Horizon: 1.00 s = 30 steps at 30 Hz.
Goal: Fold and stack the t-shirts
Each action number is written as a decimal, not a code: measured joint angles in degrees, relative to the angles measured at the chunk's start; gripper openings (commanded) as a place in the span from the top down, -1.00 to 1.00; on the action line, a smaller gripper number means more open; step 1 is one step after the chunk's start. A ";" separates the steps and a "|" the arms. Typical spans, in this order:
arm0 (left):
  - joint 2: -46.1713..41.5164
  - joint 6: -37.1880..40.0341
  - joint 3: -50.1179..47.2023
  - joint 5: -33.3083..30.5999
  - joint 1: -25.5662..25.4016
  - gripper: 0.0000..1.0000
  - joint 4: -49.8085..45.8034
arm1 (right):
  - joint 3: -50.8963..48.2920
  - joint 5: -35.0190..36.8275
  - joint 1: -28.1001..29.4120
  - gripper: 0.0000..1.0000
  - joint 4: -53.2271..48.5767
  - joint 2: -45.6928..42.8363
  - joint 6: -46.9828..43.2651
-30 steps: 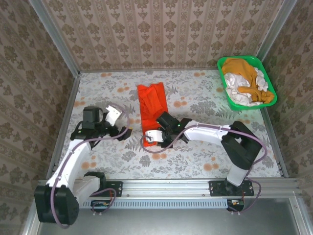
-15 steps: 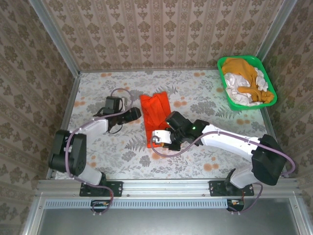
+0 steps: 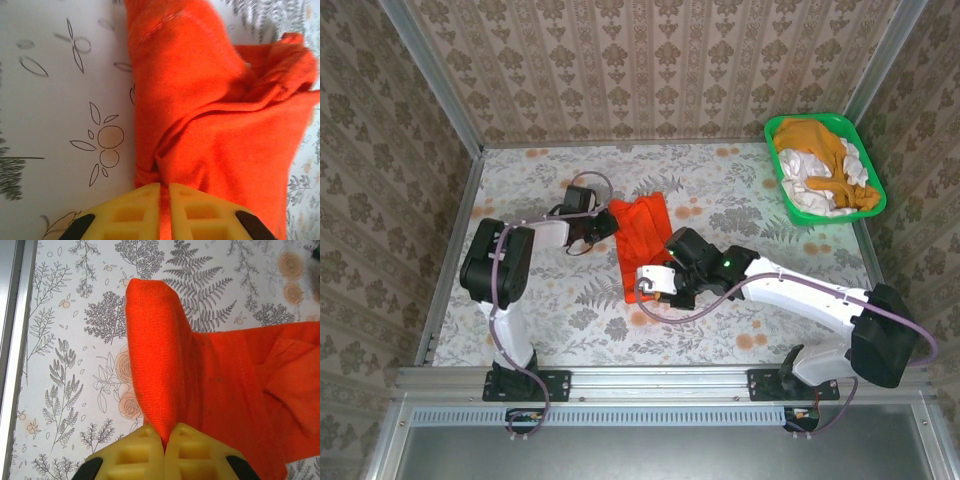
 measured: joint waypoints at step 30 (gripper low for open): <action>1.53 -6.73 -5.92 6.40 -1.01 1.00 12.74 | 20.20 1.25 -12.15 1.00 -5.18 16.52 -11.13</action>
